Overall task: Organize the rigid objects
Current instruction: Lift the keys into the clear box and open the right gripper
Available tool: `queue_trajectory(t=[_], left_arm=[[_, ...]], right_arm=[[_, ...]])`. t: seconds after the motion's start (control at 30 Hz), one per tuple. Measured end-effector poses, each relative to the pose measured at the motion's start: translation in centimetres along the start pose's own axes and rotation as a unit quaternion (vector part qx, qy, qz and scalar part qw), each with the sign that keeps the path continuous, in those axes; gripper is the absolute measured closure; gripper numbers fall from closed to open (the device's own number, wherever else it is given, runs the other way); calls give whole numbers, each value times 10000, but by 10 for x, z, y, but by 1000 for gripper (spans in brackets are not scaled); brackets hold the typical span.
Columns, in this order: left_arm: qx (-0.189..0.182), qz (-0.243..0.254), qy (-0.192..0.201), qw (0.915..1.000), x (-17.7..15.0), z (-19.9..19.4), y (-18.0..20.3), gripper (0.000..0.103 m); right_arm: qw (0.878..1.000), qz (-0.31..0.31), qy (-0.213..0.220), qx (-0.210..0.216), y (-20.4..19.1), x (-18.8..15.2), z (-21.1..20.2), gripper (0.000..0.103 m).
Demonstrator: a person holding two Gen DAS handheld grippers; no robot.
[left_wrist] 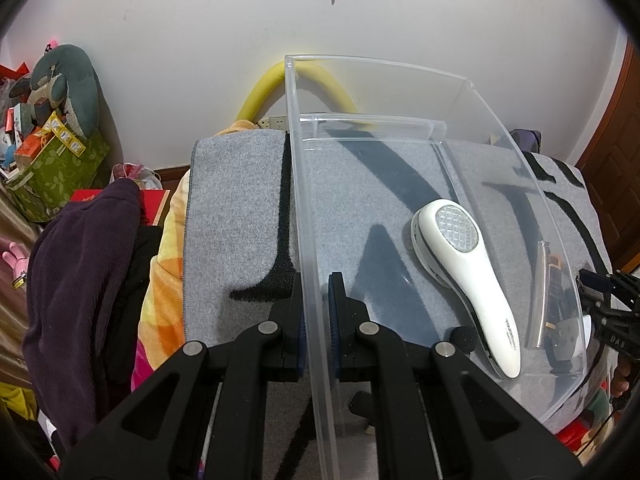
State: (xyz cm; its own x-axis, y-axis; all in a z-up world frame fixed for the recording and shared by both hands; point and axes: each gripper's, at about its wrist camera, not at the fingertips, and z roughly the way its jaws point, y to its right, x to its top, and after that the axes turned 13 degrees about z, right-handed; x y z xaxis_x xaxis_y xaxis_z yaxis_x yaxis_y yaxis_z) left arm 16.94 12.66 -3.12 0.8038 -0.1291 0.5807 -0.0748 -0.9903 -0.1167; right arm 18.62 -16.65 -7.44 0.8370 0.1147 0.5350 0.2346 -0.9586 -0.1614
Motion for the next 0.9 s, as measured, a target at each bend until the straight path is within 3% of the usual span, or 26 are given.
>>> queue_trajectory(t=[0.07,0.23,0.5,0.9], left_arm=[[11,6,-5,10000,0,0,0,95],[-3,-11,0,10000,0,0,0,95],[-14,-19,5,10000,0,0,0,95],[-52,9,6,10000,0,1,0,95]], right_arm=[[10000,68,33,18,2,1,-2,81],[9998,29,151,-87,3,2,-8,81],[9971,-19,756,34,-5,16,-59,81],[9839,-644,1609,435,-82,77,-122,81]])
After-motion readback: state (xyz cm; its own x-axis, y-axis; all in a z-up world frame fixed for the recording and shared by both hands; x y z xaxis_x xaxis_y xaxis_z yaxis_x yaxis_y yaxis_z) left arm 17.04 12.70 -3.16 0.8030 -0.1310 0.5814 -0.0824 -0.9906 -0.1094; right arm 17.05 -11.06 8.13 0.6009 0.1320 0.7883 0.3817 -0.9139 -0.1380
